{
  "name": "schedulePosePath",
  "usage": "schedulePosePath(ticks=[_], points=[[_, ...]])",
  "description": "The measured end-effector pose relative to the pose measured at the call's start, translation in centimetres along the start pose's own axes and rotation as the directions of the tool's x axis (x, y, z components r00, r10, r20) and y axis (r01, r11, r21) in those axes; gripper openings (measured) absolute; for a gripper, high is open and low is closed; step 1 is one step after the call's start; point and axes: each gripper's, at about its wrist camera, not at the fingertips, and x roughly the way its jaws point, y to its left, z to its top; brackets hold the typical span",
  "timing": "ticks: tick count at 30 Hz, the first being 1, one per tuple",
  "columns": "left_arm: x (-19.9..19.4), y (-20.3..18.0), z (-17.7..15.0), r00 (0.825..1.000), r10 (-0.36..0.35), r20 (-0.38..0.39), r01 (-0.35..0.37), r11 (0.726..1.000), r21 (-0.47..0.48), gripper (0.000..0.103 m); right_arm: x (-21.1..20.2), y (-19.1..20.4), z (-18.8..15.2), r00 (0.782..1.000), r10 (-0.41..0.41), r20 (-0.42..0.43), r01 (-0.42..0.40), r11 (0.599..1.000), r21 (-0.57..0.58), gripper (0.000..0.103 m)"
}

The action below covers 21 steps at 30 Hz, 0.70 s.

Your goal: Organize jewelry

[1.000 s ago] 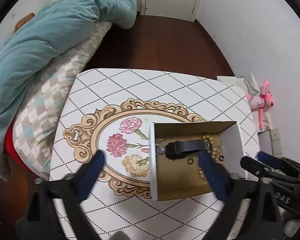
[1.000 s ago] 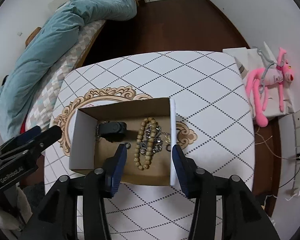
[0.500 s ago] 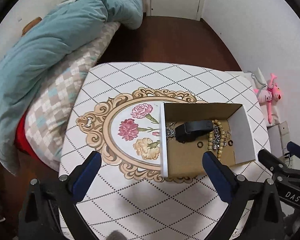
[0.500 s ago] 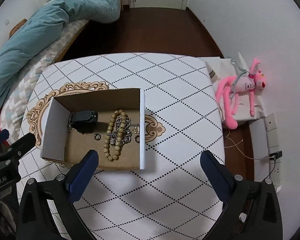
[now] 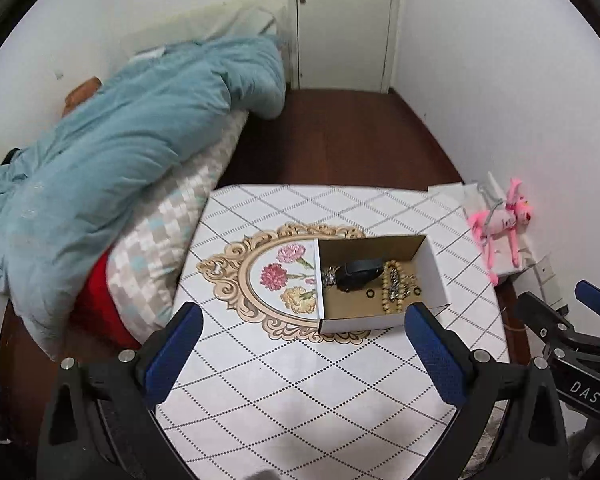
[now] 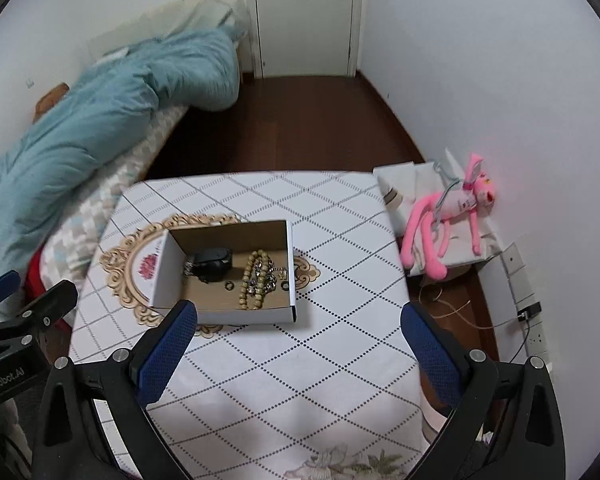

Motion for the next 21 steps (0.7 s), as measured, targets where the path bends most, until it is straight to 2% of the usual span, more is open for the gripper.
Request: schedulePosePath(ticks=[4, 11, 21], points=[[-3.2, 0.2, 0.0, 0.999, -0.002, 0.049, 0.002, 1.0, -0.003, 0.103, -4.1, 0.1, -0.3, 0.998, -0.007, 0.067, 0.007, 1.0, -0.004, 0.103], [-6.9, 0.5, -0.2, 0.996, -0.014, 0.092, 0.015, 1.0, -0.007, 0.103, -10.1, 0.4, -0.7, 0.987, -0.022, 0.158, 0.023, 1.0, 0.0, 0.103], [-9.8, 0.3, -0.7, 0.994, -0.036, 0.1, 0.036, 0.999, 0.009, 0.103, -14.1, 0.7, -1.1, 0.979, -0.022, 0.201, 0.025, 1.0, -0.011, 0.103]])
